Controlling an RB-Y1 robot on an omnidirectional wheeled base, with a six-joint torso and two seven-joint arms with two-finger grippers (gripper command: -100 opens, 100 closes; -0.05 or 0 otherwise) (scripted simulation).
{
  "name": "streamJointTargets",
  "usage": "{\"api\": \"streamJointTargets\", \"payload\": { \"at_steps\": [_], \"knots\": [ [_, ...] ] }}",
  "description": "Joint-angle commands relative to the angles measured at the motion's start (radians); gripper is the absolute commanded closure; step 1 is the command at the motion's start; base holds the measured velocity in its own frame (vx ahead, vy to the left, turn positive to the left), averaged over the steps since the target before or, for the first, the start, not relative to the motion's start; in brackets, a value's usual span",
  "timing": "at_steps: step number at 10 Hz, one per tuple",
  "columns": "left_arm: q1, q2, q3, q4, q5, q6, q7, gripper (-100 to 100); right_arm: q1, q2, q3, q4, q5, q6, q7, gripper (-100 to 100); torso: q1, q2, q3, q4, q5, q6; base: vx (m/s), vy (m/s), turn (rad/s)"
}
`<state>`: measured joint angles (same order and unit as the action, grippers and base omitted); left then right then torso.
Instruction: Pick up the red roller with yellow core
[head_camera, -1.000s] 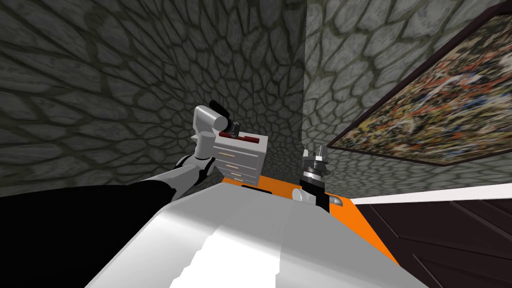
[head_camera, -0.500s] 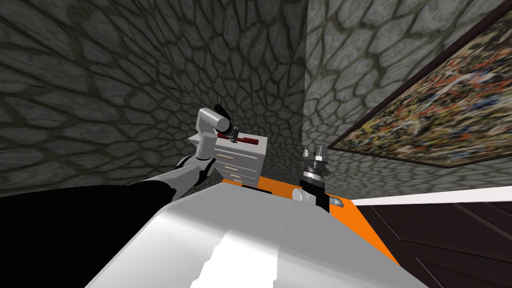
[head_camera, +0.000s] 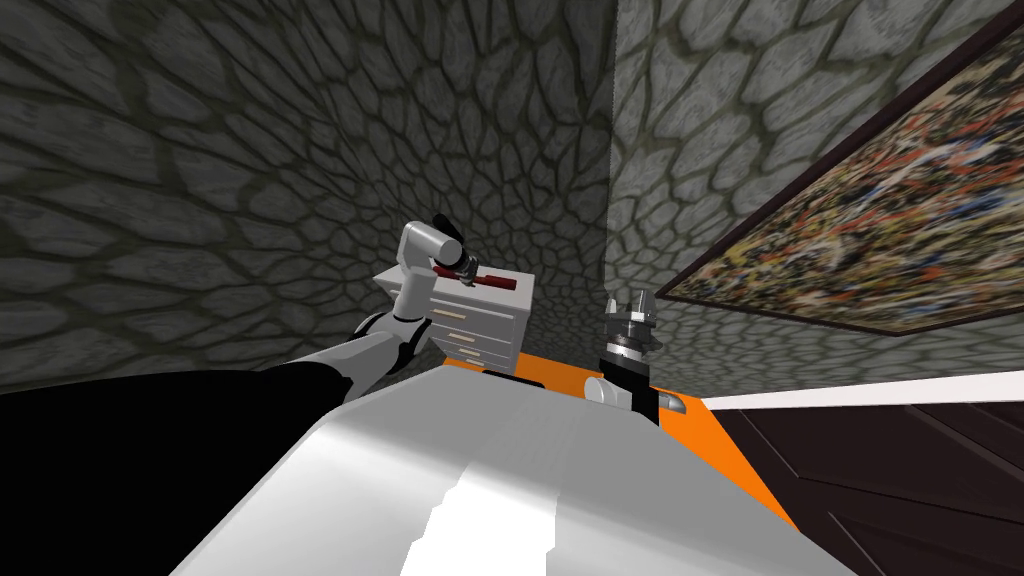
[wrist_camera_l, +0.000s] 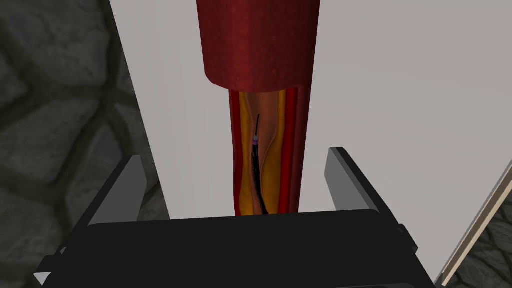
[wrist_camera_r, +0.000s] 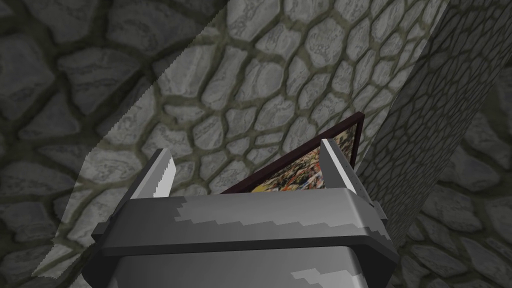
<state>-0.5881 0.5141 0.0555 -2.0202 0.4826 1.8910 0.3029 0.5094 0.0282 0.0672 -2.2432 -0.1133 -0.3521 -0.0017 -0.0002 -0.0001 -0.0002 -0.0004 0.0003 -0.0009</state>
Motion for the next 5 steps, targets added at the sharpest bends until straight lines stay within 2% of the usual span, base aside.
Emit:
{"api": "streamJointTargets", "payload": {
  "at_steps": [1,2,3,5],
  "knots": [
    [0.009,-0.002,-0.004,0.020,-0.009,-0.029,-0.010,-100,0.000,0.000,0.000,0.000,0.000,0.000,0.000,0,0.000,0.000,0.000,0.000,0.000,0.000,0.005,-0.007,-0.009],
    [0.005,-0.002,-0.003,0.014,-0.006,-0.018,-0.006,-100,0.000,0.000,0.000,0.000,0.000,0.000,0.000,0,0.000,0.000,0.000,0.000,0.000,0.000,0.000,0.000,0.000],
    [0.005,-0.002,-0.004,0.015,-0.007,-0.021,-0.007,100,0.000,0.000,0.000,0.000,0.000,0.000,0.000,0,0.000,-0.001,-0.001,0.000,0.000,0.000,0.000,0.000,0.000],
    [0.005,-0.002,-0.003,0.015,-0.007,-0.021,-0.006,100,0.000,0.000,0.000,0.000,0.000,0.000,0.000,0,0.000,-0.001,-0.001,0.000,0.000,0.001,0.000,0.000,0.000]
  ]
}}
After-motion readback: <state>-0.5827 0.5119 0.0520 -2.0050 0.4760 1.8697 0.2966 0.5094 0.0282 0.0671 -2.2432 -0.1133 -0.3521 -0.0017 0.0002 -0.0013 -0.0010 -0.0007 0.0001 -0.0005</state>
